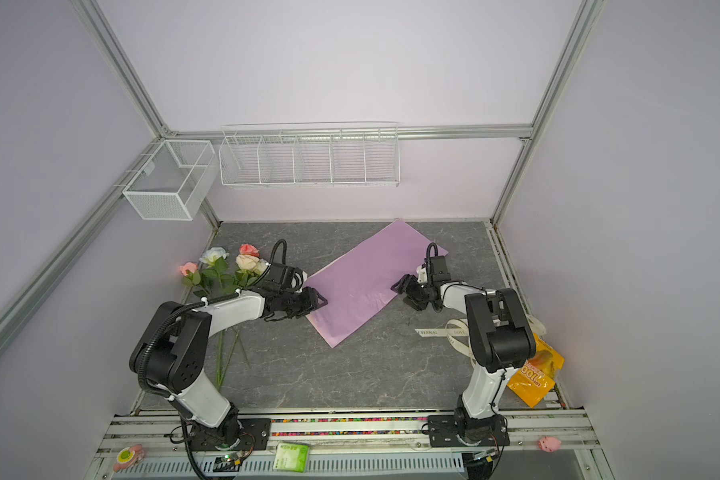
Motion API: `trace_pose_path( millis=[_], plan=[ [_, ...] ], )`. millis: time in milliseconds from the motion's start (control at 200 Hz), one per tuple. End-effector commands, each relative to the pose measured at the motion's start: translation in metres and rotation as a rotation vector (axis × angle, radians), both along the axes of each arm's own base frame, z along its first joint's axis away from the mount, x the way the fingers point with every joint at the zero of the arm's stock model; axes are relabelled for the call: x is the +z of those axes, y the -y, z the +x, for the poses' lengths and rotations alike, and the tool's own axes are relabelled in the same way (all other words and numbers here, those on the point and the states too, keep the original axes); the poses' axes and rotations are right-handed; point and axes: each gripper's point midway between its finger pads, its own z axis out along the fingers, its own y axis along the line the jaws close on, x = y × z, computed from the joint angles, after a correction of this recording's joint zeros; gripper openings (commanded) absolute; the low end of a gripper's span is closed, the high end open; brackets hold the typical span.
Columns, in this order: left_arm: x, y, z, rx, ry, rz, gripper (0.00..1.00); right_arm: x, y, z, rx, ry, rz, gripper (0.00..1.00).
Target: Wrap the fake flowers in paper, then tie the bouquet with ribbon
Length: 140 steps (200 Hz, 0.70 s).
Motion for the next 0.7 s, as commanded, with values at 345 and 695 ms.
trace_pose_path(
  millis=[345,695],
  plan=[
    [0.029,0.009,-0.015,0.065,0.008,-0.175,0.00,-0.003,0.006,0.008,-0.071,-0.006,0.002,0.72],
    [0.032,0.009,-0.067,0.198,0.022,-0.190,0.00,-0.003,-0.003,0.031,-0.044,0.043,0.027,0.67]
  ],
)
